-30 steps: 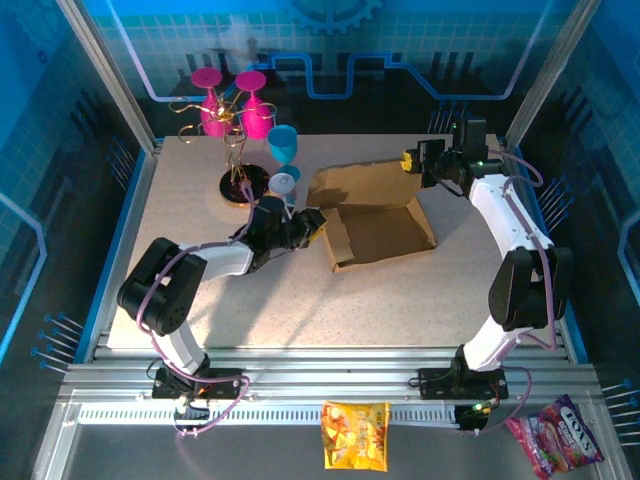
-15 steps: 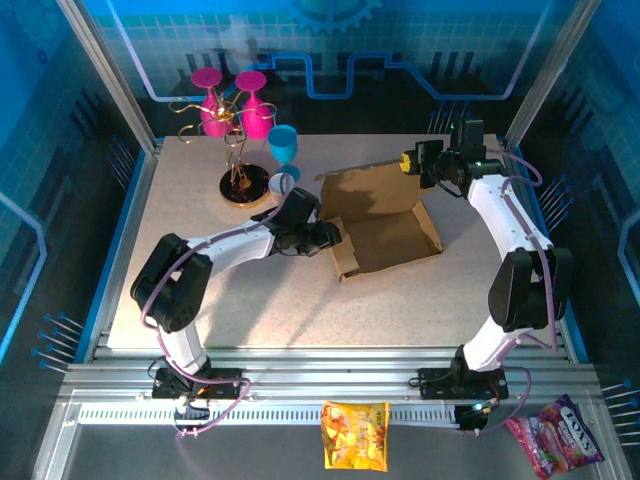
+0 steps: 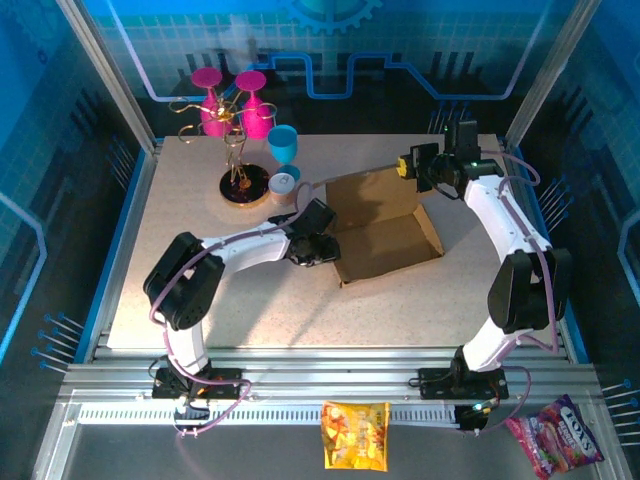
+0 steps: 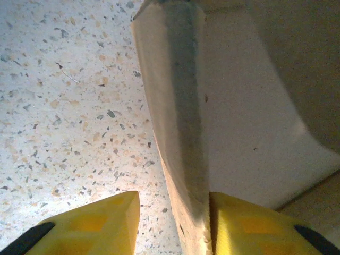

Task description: Fold the paper box

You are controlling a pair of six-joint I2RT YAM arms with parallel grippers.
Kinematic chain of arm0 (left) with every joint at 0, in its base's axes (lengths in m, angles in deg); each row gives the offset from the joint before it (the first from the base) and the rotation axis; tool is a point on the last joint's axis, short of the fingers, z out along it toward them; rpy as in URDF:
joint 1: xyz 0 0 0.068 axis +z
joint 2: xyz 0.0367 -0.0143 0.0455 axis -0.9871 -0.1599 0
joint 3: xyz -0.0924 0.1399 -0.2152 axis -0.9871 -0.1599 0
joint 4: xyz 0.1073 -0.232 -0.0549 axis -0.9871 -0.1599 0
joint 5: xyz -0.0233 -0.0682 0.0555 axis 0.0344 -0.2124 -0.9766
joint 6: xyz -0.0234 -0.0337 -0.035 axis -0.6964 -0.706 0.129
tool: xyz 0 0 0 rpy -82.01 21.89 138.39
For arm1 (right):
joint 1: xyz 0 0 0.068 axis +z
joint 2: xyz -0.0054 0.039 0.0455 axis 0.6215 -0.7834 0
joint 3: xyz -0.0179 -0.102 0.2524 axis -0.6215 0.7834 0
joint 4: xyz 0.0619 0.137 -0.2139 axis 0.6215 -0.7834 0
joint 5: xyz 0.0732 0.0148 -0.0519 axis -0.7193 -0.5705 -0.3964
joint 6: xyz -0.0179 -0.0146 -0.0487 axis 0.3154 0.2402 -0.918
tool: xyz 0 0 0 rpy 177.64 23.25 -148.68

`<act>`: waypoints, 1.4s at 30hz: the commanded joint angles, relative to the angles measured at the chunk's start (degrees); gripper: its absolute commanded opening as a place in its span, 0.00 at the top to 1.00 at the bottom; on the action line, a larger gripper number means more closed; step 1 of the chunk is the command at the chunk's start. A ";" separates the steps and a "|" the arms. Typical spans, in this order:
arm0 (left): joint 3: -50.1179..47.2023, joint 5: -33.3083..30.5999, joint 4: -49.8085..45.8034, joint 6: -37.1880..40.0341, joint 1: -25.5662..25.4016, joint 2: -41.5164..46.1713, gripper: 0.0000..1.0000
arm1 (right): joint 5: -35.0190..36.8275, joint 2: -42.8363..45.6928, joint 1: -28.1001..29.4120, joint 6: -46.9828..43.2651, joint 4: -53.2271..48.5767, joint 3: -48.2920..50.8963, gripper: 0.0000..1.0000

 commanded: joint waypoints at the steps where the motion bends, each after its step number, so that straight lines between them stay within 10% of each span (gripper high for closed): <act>1: 2.88 -2.74 -3.24 2.42 -1.14 -2.28 0.63 | 1.65 1.33 1.70 0.43 -2.45 -1.21 1.00; 17: 5.07 -6.23 -7.27 4.25 -2.99 -4.33 1.00 | 4.99 1.01 3.12 1.06 -5.11 -2.28 1.00; 23: 5.35 -9.61 -10.62 7.27 -2.60 -1.17 1.00 | 6.94 1.15 -0.23 -12.75 -15.26 -9.61 0.37; 28: 4.99 -9.74 -14.00 10.66 0.00 2.42 1.00 | 14.91 7.56 -5.04 -30.66 -21.70 -10.69 0.20; 35: 3.88 -6.91 -17.33 16.15 5.00 5.72 1.00 | 23.32 18.33 -5.91 -51.40 -28.73 -0.59 0.33; 42: 3.47 -3.49 -15.68 19.69 8.62 5.36 1.00 | 24.22 24.33 5.46 -57.86 -24.83 20.38 0.47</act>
